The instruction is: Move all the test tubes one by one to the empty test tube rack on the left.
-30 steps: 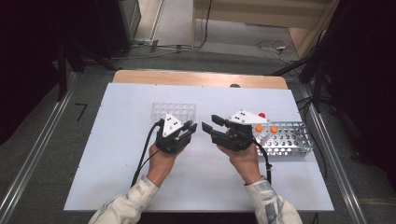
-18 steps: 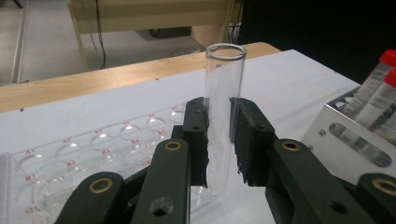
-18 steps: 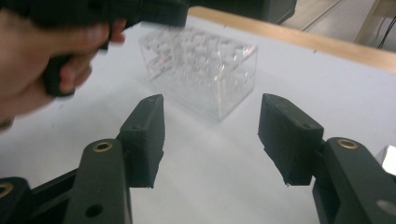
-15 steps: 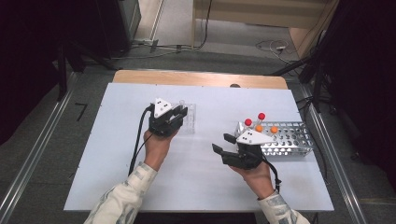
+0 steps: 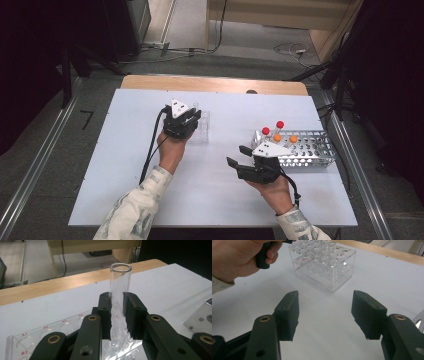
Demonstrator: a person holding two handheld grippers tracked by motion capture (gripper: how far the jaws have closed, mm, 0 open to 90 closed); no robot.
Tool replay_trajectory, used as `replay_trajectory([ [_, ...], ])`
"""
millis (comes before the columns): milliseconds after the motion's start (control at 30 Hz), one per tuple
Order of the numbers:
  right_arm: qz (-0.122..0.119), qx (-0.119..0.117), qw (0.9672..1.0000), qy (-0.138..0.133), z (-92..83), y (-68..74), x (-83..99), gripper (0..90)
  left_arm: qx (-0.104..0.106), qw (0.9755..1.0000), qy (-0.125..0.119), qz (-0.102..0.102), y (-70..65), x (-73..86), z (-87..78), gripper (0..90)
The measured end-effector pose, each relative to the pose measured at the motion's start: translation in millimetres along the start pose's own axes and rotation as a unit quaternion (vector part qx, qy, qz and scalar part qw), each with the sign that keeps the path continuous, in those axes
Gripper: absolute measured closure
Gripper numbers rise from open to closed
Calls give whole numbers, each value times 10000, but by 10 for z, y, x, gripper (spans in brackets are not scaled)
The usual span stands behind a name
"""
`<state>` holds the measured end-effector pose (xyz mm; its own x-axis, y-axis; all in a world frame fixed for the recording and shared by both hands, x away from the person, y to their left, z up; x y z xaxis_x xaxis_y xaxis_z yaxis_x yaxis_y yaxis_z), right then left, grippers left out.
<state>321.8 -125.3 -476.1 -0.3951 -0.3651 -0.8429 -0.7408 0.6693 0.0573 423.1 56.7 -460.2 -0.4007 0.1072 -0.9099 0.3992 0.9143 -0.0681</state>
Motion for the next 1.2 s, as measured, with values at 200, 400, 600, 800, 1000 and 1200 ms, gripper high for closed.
replay_trajectory([
  [200,17,13,10000,-14,-13,-8,0,376,-19,9999,110,70,-20,128,42,758],
  [400,36,15,10000,-18,-11,-14,-1,377,-43,9999,131,85,-29,189,39,731],
  [600,35,17,10000,-11,-6,-10,1,377,-16,9999,97,51,-28,181,13,695],
  [800,78,66,9999,-77,-54,-51,-15,377,34,10000,79,-3,-31,164,-31,619],
  [1000,126,147,9996,-227,-174,-128,-42,381,64,9999,64,-89,-42,131,-153,358],
  [1200,249,306,9983,-418,-364,-259,-35,389,139,9997,50,-209,-78,156,-305,182],
])
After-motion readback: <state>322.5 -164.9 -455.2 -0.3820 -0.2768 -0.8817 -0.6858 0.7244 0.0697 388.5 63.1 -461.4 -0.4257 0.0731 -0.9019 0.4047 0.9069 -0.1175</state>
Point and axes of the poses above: each handheld gripper's, and its own axes: z roughly forward along the jaws, x roughly out of its underside, y roughly to its left, the point moved 8 cm from there along z, roughly forward along the jaws, and after that the axes turned 2 degrees about y, right-handed, at the moved point
